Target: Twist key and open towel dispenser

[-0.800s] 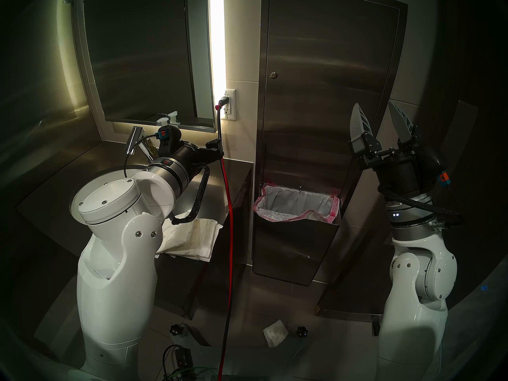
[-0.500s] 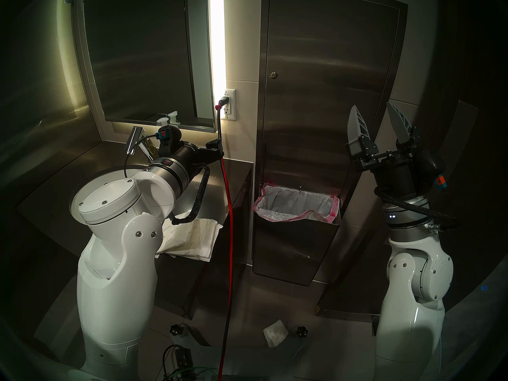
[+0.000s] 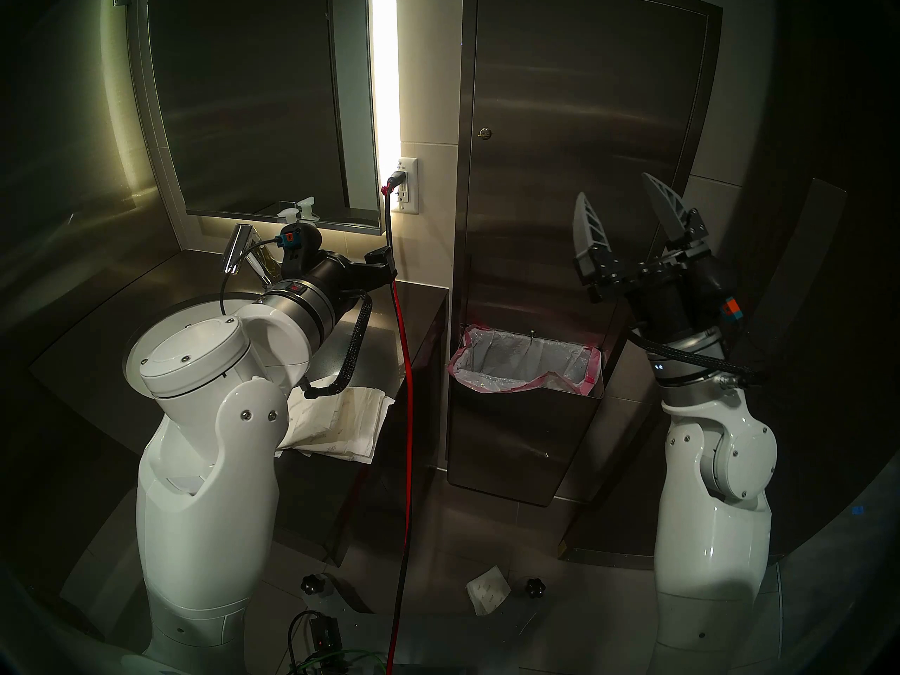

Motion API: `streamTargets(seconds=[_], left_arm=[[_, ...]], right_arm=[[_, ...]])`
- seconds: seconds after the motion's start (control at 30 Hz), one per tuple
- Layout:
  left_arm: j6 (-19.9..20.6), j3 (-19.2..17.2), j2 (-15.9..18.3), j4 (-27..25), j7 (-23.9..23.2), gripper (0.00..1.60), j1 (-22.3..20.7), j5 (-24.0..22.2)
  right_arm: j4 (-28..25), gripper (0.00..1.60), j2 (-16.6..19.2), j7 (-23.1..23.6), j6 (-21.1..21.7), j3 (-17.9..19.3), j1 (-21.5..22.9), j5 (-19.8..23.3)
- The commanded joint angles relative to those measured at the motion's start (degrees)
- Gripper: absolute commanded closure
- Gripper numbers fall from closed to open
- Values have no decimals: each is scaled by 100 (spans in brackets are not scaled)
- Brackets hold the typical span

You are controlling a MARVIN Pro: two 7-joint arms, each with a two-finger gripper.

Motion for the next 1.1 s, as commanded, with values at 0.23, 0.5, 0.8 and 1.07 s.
streamTargets(seconds=[0.23, 0.5, 0.8, 1.07], left_arm=[[-12, -9, 7, -42, 0, 0, -41, 2], [-12, -9, 8, -41, 0, 0, -41, 2], [-13, -9, 9, -41, 0, 0, -40, 2], [-13, -9, 11, -41, 1, 0, -41, 1]], right_arm=[[493, 0, 1058, -447, -229, -467, 1060, -496], [973, 0, 1524, -313, -657, -725, 1579, -1095], [1310, 0, 1818, -369, -1170, -1051, 2133, -1718], [1690, 0, 1903, -403, -1558, -1369, 2681, -2057]])
